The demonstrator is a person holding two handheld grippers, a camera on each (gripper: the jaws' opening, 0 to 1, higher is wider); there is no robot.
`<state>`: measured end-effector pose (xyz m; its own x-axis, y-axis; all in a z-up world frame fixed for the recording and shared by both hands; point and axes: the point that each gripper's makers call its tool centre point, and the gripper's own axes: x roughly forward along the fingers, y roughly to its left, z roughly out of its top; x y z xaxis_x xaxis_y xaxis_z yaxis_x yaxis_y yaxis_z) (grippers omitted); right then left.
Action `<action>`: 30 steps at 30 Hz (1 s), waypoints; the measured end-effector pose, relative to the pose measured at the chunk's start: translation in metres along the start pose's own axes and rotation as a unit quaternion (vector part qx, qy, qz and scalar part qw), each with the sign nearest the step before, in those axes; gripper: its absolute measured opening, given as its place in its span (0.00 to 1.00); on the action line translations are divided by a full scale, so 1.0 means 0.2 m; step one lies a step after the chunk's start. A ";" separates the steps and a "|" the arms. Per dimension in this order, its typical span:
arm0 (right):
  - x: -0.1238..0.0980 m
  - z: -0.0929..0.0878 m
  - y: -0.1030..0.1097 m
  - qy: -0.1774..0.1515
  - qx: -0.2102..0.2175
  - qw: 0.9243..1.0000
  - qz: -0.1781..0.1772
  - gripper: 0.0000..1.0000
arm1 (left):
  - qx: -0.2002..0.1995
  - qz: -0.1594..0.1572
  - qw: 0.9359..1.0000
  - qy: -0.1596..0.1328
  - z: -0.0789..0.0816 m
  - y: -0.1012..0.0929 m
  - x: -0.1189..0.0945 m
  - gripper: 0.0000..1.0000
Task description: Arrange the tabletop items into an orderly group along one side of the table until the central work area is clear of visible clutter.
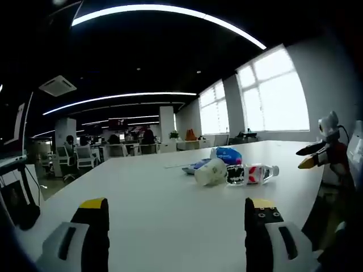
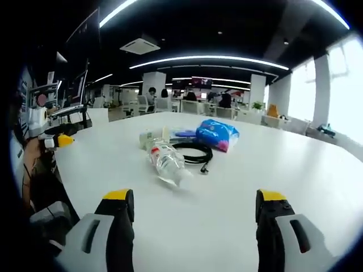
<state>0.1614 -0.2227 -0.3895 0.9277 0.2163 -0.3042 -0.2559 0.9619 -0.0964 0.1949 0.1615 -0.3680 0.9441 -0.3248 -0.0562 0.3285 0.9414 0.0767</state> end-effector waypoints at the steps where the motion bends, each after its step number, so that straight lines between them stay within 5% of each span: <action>1: 0.01 0.00 0.00 -0.001 -0.001 1.000 0.000 0.86 | 0.002 0.001 1.000 0.002 0.00 0.00 0.00 0.99; 30: -0.01 -0.03 -0.02 0.010 0.008 1.000 -0.005 0.87 | 0.010 0.003 1.000 -0.006 0.04 0.00 -0.02 0.99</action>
<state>0.1578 -0.2274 -0.3945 0.9248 0.2034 -0.3215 -0.2417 0.9667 -0.0837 0.1913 0.1630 -0.3597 0.9461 -0.3207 -0.0446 0.3236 0.9412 0.0970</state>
